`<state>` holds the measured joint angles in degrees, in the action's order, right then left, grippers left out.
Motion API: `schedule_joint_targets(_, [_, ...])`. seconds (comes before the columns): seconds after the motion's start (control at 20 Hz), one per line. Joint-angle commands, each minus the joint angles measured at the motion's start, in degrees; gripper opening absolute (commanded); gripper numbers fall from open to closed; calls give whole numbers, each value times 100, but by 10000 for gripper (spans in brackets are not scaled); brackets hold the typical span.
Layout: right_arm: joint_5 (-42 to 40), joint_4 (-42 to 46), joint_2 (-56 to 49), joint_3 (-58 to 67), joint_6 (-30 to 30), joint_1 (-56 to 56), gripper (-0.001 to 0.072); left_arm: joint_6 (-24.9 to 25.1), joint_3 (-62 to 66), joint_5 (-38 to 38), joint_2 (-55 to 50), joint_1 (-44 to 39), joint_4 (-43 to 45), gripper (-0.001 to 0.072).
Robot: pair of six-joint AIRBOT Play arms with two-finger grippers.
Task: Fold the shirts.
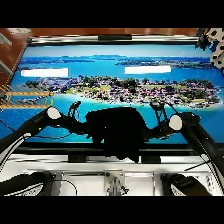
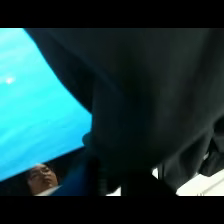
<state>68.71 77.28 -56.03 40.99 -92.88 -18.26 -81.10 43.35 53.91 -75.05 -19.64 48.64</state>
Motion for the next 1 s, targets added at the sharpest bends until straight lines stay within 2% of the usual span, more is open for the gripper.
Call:
schedule_joint_targets(0.0, [-529,286,-417,-17,-269,0,687,-37,22,-83,-44,-13,22,39])
schedule_joint_targets(0.1, [-553,726,-719,-17,-409,0,687,-37,118,190,-2,87,197,39])
schedule_joint_targets(0.25, [-957,828,-1123,-17,-643,-2,684,-42,232,273,186,245,409,38])
schedule_joint_targets(0.3, [-1156,793,-1233,-15,-643,-2,591,-37,278,271,260,291,409,38])
schedule_joint_targets(0.35, [-1340,765,-1309,-9,-658,-2,263,2,343,273,326,319,413,38])
schedule_joint_targets(0.4, [-1486,767,-1307,4,-745,-2,71,111,446,271,374,323,435,38])
schedule_joint_targets(0.5, [-1491,850,-1228,247,-603,-2,60,153,782,273,407,326,640,38])
schedule_joint_targets(0.65, [-1180,1353,-702,1088,-219,-4,60,153,1742,616,407,326,1497,37])
schedule_joint_targets(0.8, [-1106,2299,212,2284,-90,-4,60,153,3475,1637,439,326,2702,37])
schedule_joint_targets(0.95, [-1231,2844,1115,3624,-101,-4,60,129,5541,2135,678,326,3130,37])
